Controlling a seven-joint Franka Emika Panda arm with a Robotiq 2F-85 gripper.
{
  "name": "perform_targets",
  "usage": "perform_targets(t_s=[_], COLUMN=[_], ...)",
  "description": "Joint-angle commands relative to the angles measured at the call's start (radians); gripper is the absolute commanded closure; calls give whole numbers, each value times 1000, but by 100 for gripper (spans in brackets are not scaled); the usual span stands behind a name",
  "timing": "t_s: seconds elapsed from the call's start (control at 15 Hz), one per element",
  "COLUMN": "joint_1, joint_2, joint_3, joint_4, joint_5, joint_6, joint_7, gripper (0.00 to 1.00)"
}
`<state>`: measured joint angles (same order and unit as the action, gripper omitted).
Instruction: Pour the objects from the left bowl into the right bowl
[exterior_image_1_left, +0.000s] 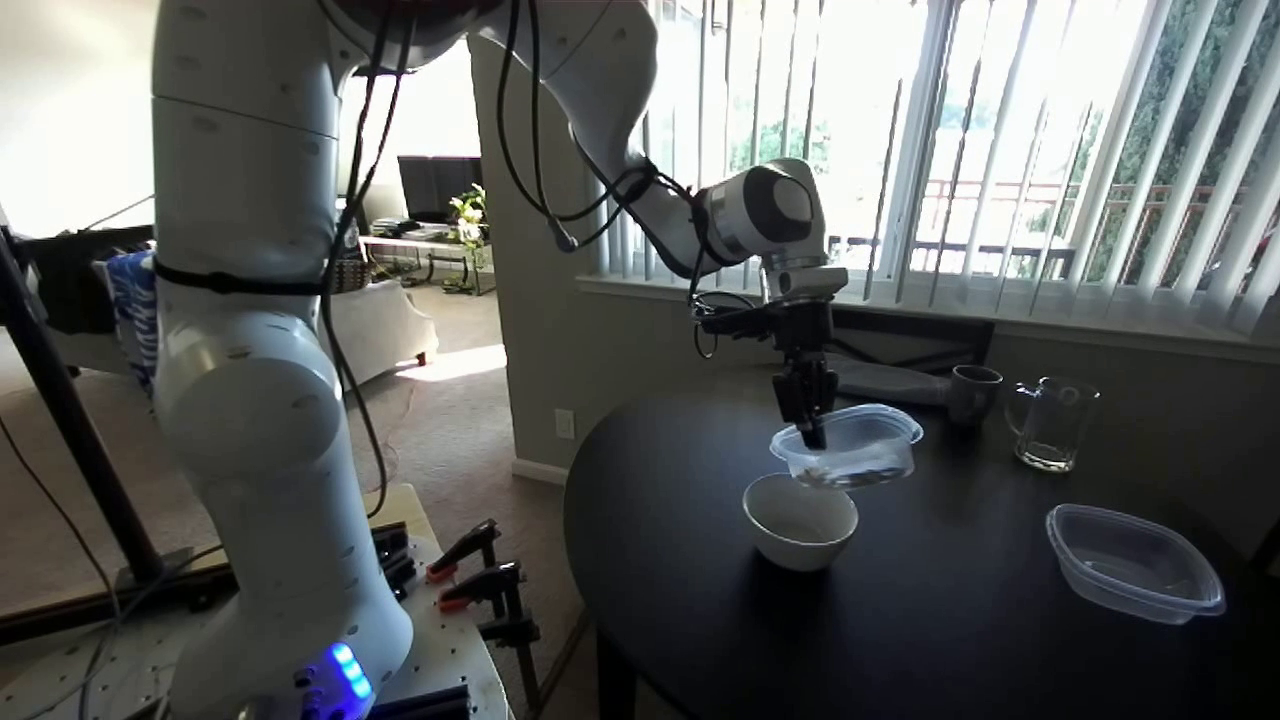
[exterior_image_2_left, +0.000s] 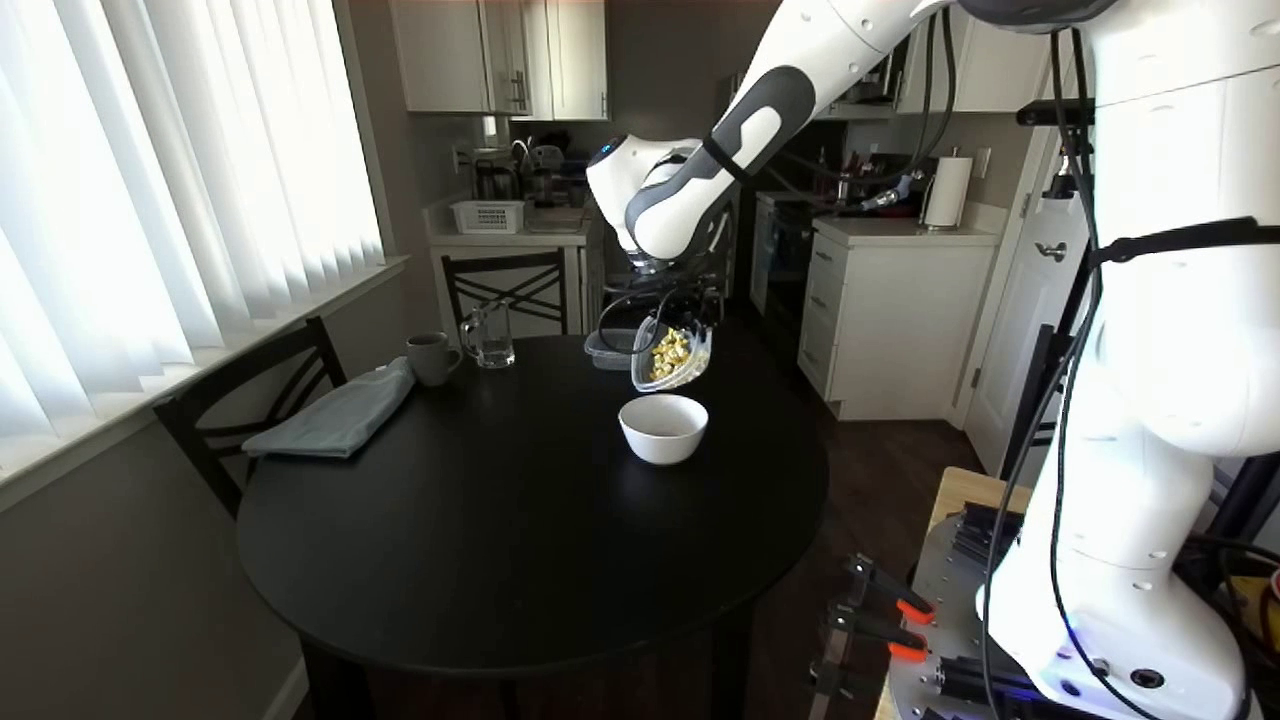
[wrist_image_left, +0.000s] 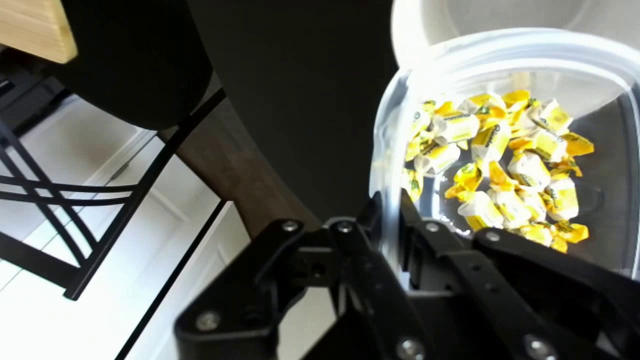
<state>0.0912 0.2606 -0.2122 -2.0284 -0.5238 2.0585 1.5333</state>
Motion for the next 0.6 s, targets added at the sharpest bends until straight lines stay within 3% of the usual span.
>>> perform_targets(t_s=[0.0,0.53], joint_1=[12,49], joint_2=[-5,56], joint_3=[31,128], joint_4=[15,95], joint_5=[-75,-173], joint_6=[-126,-501], joint_7=[116,275], gripper=[99,99])
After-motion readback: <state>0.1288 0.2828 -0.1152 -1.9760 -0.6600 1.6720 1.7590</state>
